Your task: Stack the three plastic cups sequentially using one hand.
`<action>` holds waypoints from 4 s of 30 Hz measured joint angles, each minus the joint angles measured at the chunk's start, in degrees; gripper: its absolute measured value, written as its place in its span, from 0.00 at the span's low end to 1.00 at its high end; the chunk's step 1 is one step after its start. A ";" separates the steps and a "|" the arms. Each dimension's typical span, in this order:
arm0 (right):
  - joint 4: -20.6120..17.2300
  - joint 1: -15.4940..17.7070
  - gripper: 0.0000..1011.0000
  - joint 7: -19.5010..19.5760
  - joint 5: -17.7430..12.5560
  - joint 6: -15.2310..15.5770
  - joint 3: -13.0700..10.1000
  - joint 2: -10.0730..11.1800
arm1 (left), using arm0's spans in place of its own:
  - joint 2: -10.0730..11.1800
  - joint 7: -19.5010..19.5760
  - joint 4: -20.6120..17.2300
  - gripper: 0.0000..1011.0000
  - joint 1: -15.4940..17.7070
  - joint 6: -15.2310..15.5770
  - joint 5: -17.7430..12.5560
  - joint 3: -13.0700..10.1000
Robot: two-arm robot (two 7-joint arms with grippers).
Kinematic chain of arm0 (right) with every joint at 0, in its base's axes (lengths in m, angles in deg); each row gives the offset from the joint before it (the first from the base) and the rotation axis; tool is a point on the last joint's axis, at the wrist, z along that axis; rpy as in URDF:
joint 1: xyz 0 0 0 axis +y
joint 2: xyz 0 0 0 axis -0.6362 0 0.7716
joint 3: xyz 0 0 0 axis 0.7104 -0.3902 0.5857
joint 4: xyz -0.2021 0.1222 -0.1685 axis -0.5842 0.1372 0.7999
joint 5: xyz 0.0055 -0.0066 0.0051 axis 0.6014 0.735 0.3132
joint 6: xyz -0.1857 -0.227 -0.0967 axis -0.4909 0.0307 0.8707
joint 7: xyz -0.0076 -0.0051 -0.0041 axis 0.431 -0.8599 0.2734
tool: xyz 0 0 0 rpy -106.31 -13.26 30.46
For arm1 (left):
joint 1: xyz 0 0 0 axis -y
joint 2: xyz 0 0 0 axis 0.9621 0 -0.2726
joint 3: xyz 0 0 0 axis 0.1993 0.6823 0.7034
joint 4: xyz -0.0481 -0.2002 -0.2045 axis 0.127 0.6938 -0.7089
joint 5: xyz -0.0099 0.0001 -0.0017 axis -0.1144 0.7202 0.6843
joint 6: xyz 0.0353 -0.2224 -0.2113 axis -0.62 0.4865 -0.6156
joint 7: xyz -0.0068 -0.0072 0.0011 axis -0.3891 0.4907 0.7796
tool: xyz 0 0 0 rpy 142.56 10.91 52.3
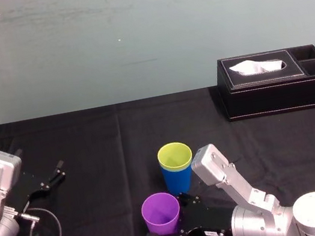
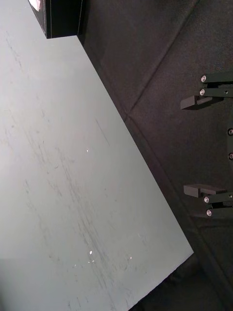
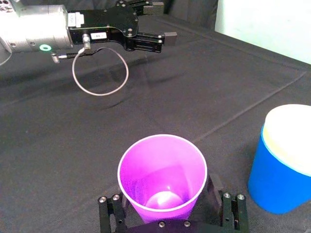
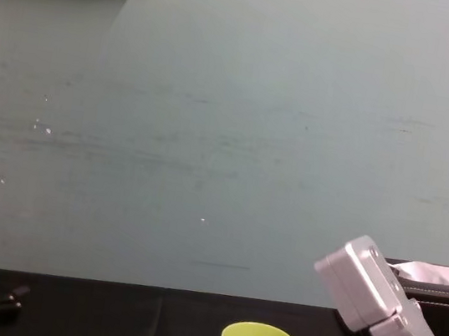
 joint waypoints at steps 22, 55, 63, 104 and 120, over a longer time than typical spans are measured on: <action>-0.14 0.05 0.71 -0.04 -0.06 0.00 0.04 0.14 | 0.00 0.00 0.00 0.99 0.00 0.00 0.00 0.00; -12.03 -6.30 0.70 0.86 -2.21 11.58 -3.27 3.27 | 0.00 0.00 0.00 0.99 0.00 0.00 0.00 0.00; -7.93 -10.86 0.70 3.00 -3.56 14.38 -3.92 0.60 | 0.00 0.00 0.00 0.99 0.00 0.00 0.00 0.00; 1.60 -12.81 0.70 3.84 -2.41 11.29 -3.54 -1.43 | 0.00 0.00 0.00 0.99 0.00 0.00 0.00 0.00; 1.75 -12.30 0.70 3.47 -2.11 11.22 -3.63 -1.26 | 0.00 0.00 0.00 0.99 0.00 0.00 0.00 0.00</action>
